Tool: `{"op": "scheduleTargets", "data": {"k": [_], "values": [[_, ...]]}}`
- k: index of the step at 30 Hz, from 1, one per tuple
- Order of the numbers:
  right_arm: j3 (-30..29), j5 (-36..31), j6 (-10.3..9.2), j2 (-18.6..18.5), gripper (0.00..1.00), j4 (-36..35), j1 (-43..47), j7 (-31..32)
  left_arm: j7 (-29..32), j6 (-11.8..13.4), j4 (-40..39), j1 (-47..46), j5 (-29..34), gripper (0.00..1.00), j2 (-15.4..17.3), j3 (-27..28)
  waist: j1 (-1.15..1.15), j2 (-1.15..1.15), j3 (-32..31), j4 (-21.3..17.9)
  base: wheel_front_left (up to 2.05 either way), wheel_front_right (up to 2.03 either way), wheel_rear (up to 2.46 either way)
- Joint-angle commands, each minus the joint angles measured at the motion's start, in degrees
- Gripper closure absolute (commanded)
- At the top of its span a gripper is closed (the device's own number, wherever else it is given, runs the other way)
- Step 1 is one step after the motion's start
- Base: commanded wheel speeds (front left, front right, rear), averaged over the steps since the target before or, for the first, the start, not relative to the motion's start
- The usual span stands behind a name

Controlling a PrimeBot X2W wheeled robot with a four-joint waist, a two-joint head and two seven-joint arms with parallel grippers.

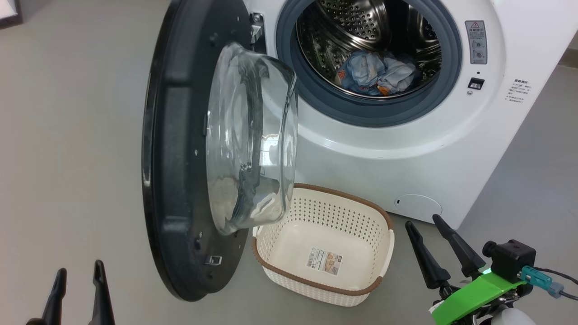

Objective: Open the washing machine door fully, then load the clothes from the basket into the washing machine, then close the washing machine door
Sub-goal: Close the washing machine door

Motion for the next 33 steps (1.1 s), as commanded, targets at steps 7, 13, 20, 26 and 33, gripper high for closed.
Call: {"op": "scheduleTargets", "data": {"k": [7,13,20,26,33], "values": [[0.30,-0.51,0.09,-0.31,0.00,-1.37,-0.06,-0.27,-0.71,-0.19,-0.79,-2.39,0.62,0.87,1.06,2.07,0.00,0.00,-0.04,0.02,0.00,0.00,0.00],[0.11,-0.46,0.09,-0.19,0.00,-1.39,0.12,-0.27,-0.11,-0.47,-1.23,-2.72,0.73,1.00,2.29,1.90,0.00,0.00,-0.14,0.20,0.00,0.00,0.00],[-0.04,-0.49,0.09,-0.16,0.00,-1.44,0.11,-0.27,3.20,-1.50,-4.66,-5.10,-0.63,1.00,5.88,3.03,0.00,0.00,0.16,0.47,0.00,0.00,0.00],[-0.02,-0.40,0.09,0.04,0.00,-1.36,-0.09,-0.27,8.33,-2.79,-8.33,-8.41,-5.01,1.00,9.22,4.77,0.00,0.00,0.35,0.11,0.00,0.00,0.00],[-0.14,0.02,0.09,-0.18,0.00,-1.11,-0.31,-0.27,17.06,-3.68,-11.39,-13.16,-15.16,1.00,12.00,7.73,0.00,0.00,0.39,-1.33,0.00,0.00,0.00]]}}
